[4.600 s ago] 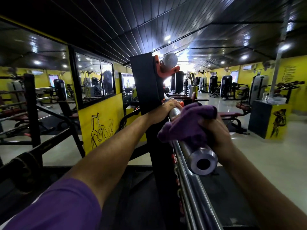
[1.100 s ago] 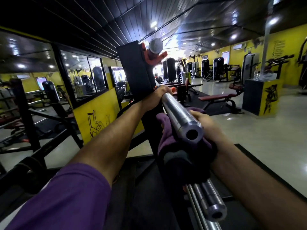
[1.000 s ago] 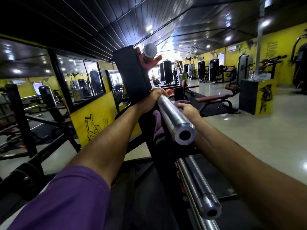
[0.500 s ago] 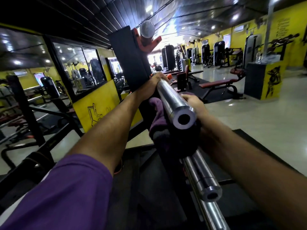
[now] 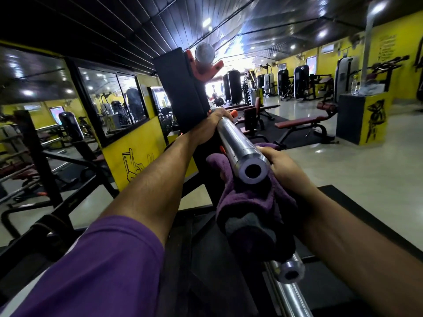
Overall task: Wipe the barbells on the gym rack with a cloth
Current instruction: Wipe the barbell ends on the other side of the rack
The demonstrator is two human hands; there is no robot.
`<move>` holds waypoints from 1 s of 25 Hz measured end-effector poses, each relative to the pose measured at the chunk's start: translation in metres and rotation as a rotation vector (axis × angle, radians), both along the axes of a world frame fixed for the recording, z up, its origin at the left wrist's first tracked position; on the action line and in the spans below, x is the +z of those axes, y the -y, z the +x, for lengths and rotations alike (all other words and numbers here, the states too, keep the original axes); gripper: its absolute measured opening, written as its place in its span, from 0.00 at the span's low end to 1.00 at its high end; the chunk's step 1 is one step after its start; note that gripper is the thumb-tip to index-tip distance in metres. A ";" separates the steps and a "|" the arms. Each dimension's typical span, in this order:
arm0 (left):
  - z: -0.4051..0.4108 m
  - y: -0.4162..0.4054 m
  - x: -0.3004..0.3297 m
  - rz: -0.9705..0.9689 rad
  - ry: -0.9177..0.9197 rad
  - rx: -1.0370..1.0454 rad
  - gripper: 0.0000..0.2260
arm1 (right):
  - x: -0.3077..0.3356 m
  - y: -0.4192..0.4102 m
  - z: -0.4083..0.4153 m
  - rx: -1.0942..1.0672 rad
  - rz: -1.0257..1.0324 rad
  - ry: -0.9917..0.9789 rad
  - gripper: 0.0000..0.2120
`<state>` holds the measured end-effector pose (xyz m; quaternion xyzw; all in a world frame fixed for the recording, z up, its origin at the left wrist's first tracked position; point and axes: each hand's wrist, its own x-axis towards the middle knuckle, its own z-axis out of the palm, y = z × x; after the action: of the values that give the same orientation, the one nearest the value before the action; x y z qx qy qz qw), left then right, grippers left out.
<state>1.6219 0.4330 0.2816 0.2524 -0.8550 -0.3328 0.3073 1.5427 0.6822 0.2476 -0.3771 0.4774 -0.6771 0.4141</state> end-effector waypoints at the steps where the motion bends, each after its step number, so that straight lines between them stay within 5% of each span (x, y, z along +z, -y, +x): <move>1: 0.000 0.000 0.001 0.011 0.011 -0.001 0.19 | -0.001 -0.004 -0.001 0.060 0.012 0.032 0.09; 8: 0.008 -0.010 -0.009 0.014 -0.151 0.032 0.16 | -0.020 -0.029 -0.015 0.156 -0.019 0.271 0.12; 13: -0.001 -0.014 -0.050 0.376 -0.508 0.247 0.28 | -0.038 -0.033 -0.045 -0.042 0.083 -0.012 0.15; 18: -0.016 0.030 -0.133 0.633 -0.190 0.318 0.27 | -0.052 -0.023 -0.100 -0.065 0.026 -0.012 0.09; 22: -0.097 -0.111 -0.093 0.457 0.111 -0.156 0.08 | -0.071 -0.015 -0.166 -0.009 0.039 -0.017 0.08; 25: -0.160 -0.123 -0.092 0.330 0.206 -0.405 0.13 | -0.083 -0.026 -0.229 -0.117 -0.003 -0.116 0.03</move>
<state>1.4617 0.5558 0.1892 0.1555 -0.8491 -0.4946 0.1007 1.3136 0.7080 0.1642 -0.3876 0.5208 -0.6780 0.3449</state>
